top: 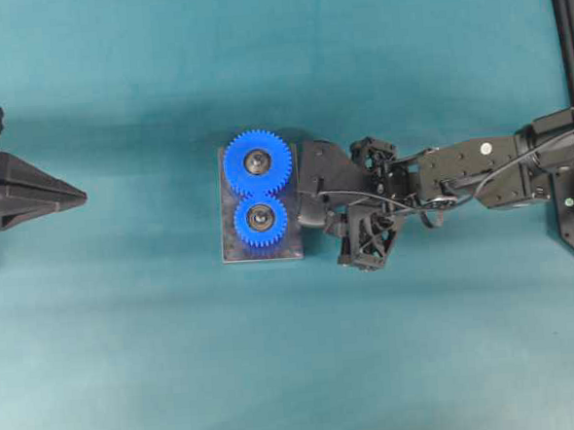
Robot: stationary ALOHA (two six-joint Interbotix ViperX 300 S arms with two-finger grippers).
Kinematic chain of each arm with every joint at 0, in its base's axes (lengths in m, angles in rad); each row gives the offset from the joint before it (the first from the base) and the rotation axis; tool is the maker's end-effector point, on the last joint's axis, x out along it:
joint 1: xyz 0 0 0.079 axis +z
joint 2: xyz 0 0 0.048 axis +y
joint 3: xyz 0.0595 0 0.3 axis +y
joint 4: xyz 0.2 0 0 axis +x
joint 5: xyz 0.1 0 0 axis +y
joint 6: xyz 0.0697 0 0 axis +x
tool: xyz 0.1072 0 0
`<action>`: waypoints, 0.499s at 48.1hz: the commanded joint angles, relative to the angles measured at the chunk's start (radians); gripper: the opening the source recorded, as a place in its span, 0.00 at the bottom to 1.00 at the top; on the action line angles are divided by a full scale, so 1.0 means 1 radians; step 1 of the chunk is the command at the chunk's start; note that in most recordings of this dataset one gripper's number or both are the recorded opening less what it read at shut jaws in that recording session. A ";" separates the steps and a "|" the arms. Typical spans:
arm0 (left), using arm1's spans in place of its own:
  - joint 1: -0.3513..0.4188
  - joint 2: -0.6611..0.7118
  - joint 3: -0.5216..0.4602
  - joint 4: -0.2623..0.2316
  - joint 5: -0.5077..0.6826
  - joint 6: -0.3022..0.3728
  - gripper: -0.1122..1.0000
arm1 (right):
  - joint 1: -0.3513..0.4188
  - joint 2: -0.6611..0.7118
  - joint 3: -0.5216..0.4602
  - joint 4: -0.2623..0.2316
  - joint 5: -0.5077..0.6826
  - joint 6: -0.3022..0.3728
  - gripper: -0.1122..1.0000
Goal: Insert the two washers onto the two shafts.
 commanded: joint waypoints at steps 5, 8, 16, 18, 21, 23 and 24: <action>0.000 0.006 -0.026 0.003 -0.008 -0.029 0.11 | 0.048 0.023 -0.003 0.005 0.032 0.014 0.46; 0.000 0.008 -0.025 0.002 -0.008 -0.043 0.11 | 0.048 0.005 -0.012 0.000 0.035 0.014 0.46; 0.000 0.008 -0.023 0.003 -0.008 -0.048 0.11 | 0.044 -0.074 -0.057 -0.006 0.086 0.012 0.45; -0.002 0.008 -0.021 0.003 -0.008 -0.049 0.11 | 0.044 -0.089 -0.071 -0.008 0.112 0.009 0.38; -0.002 0.008 -0.021 0.003 -0.008 -0.048 0.11 | 0.044 -0.118 -0.092 -0.011 0.156 0.005 0.37; 0.000 0.008 -0.021 0.002 -0.008 -0.048 0.11 | 0.044 -0.130 -0.104 -0.012 0.178 0.002 0.37; 0.000 0.008 -0.021 0.002 -0.008 -0.049 0.11 | 0.046 -0.137 -0.110 -0.012 0.187 -0.002 0.37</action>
